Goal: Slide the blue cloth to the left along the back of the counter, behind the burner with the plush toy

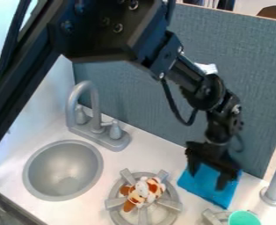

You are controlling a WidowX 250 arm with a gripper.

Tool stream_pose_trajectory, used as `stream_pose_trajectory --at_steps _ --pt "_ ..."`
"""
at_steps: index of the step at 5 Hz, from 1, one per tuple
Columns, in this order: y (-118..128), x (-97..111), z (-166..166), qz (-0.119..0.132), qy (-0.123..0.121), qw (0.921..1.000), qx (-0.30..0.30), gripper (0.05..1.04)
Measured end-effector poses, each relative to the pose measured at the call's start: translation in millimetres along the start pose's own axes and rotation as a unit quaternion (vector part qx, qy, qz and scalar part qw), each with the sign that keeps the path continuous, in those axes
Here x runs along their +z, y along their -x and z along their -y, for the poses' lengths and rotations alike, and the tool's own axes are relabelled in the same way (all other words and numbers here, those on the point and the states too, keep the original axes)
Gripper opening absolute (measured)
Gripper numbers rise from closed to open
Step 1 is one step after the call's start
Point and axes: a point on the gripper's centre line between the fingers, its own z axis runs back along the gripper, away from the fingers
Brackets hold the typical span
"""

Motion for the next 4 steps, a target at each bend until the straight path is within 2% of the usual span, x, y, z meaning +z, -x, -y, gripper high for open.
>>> stream_pose_trajectory --at_steps 1,2,3,4 --pt "-4 -10 0 -0.016 -0.005 0.9998 0.004 1.000" --pt "-11 -20 1 -0.022 -0.010 0.9996 0.012 1.000" --pt "-12 -29 -3 -0.031 -0.024 0.9992 0.009 1.000" --pt "-7 -43 -15 -0.050 -0.064 0.9965 0.019 1.000"
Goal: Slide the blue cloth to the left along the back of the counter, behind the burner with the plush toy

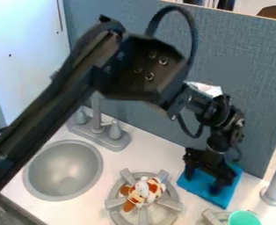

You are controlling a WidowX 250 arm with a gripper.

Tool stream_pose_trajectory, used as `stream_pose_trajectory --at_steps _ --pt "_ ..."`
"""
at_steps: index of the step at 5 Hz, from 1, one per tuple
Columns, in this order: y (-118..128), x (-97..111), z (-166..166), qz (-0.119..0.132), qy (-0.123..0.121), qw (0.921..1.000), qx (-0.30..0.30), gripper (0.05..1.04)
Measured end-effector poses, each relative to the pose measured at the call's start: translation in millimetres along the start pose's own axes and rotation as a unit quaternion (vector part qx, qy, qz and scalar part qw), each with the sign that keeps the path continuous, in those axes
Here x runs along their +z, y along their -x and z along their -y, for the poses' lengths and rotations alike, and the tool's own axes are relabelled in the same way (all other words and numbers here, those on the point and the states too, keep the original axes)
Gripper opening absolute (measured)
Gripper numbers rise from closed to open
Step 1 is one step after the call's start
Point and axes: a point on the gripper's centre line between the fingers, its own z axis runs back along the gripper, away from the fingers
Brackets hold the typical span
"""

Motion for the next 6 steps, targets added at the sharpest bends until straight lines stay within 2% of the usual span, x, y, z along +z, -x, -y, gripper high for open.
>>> stream_pose_trajectory --at_steps 1,2,3,4,6 --pt "4 -3 -4 0.008 -0.035 0.9993 -0.006 1.001" --pt "9 -3 -13 0.013 -0.056 0.9983 -0.011 1.001" --pt "6 -3 -31 0.009 -0.085 0.9964 0.001 1.001" --pt "-1 -8 -71 -0.003 -0.106 0.9931 0.050 1.001" --pt "-15 -12 -101 -0.033 -0.132 0.9874 0.080 1.001"
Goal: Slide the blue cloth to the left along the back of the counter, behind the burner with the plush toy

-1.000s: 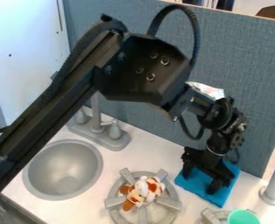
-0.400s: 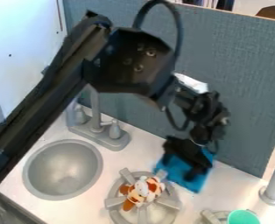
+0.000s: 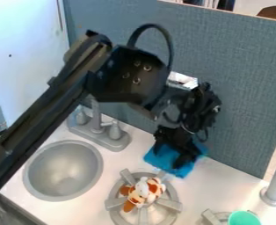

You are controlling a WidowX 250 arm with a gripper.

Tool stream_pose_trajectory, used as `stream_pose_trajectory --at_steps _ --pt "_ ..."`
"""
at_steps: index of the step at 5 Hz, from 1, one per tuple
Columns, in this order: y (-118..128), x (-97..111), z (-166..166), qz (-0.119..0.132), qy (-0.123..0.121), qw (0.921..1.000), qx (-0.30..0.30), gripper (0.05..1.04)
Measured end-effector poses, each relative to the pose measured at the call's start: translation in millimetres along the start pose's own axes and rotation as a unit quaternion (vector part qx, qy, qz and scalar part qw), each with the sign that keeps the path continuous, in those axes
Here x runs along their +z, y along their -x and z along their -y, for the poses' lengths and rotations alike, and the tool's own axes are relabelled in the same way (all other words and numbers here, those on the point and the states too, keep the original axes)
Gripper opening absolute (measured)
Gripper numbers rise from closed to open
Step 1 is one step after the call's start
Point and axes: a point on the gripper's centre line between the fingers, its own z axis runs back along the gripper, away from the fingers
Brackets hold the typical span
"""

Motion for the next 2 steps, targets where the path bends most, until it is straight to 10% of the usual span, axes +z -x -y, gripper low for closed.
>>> stream_pose_trajectory --at_steps 2 --pt "14 -8 -25 -0.045 -0.013 0.9988 0.009 1.001"
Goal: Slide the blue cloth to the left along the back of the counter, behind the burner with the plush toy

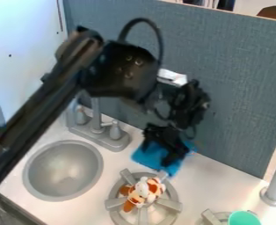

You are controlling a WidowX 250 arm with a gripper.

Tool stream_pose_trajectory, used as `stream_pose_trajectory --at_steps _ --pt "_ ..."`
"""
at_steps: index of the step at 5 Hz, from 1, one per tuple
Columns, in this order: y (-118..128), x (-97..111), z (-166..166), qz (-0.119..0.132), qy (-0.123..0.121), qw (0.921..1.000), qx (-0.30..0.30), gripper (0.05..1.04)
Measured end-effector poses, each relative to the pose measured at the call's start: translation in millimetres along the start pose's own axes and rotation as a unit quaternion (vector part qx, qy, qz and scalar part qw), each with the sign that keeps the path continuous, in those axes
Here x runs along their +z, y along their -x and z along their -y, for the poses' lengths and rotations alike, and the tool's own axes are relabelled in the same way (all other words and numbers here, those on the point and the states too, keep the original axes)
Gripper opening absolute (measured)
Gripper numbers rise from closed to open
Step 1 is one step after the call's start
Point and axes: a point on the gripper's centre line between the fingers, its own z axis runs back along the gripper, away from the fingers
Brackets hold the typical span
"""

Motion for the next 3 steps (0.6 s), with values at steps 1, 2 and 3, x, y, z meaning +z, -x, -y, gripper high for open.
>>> stream_pose_trajectory --at_steps 1,2,3 --pt "17 -10 -22 -0.011 0.032 0.9993 0.013 1.001" --pt "22 -9 -21 0.012 0.076 0.9970 -0.010 1.001" --pt "29 5 -22 0.033 0.098 0.9944 -0.021 1.000"
